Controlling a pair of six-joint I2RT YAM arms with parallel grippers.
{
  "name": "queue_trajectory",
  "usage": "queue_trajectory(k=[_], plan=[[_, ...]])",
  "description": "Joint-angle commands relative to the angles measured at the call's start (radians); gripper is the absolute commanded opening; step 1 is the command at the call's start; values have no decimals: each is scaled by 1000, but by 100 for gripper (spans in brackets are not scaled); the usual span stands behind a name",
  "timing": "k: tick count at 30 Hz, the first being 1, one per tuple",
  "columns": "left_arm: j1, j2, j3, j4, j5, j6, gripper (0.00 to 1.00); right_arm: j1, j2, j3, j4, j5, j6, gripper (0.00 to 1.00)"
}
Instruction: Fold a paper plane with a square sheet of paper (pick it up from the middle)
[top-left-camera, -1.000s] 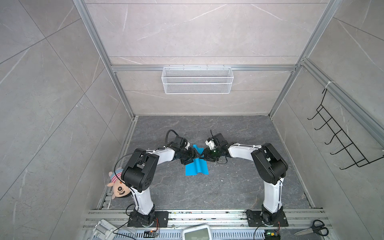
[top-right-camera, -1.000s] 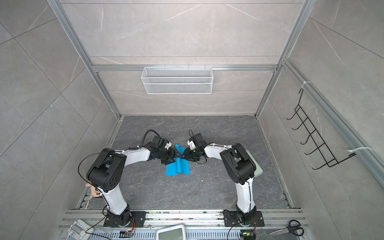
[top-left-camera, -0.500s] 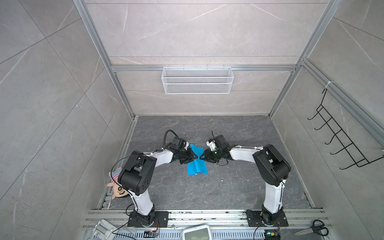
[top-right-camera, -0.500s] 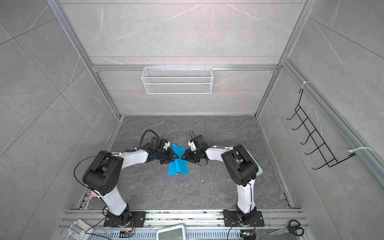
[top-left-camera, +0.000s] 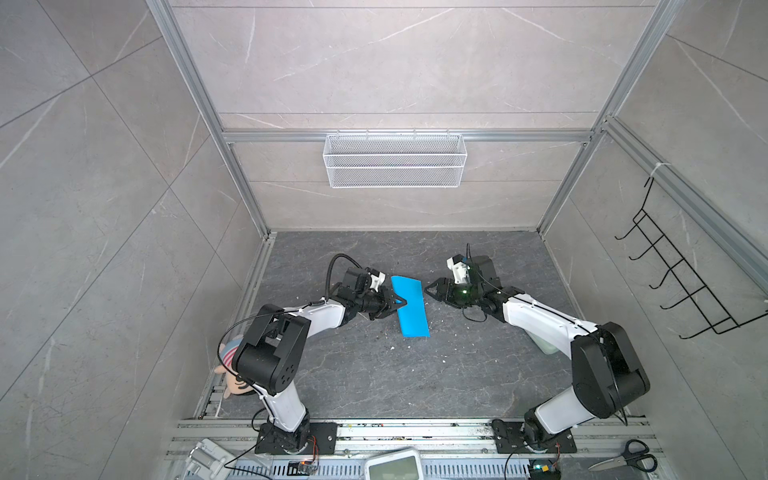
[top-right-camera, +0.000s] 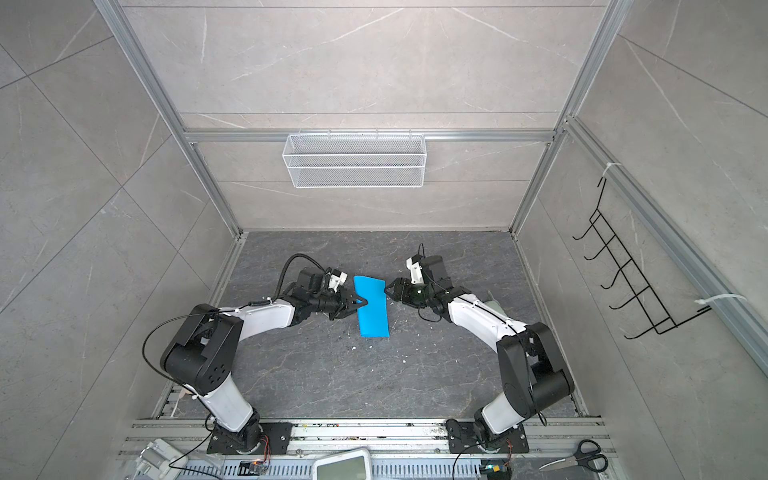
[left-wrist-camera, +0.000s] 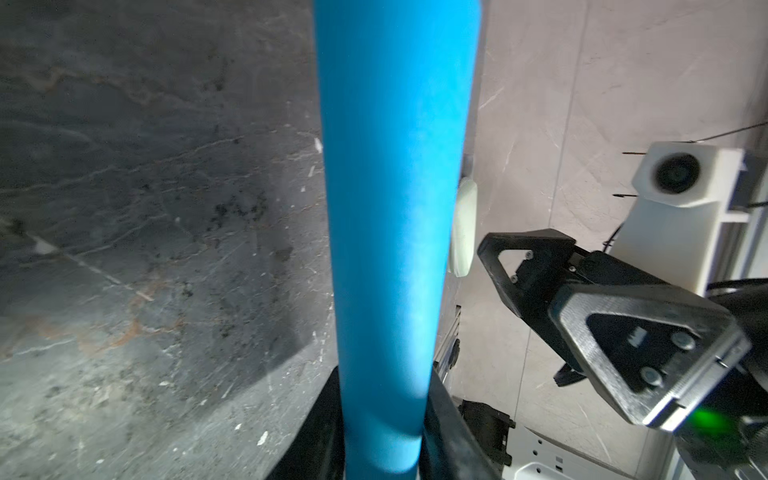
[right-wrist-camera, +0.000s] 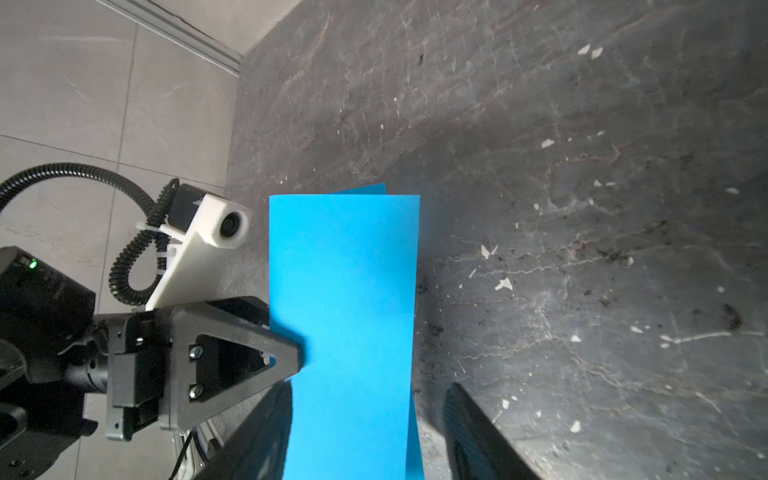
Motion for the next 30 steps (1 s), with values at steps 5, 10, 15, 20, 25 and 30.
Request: queue_trajectory(k=[5,10,15,20,25,30], plan=[[3,76,42,-140,-37,80,33,45,140,57,-130,6,-91,61],[5,102,45,-154,-40,112,34,69,221,83,-131,-16,-99,60],[15,103,26,-91,4,130,37,71,267,83,-93,-108,-100,64],[44,85,-37,70,97,121,38,64,272,52,-37,-152,-95,68],[55,82,-60,154,153,100,38,49,242,-5,87,-246,-58,70],[62,86,-66,198,189,84,38,38,245,-19,135,-299,-20,70]])
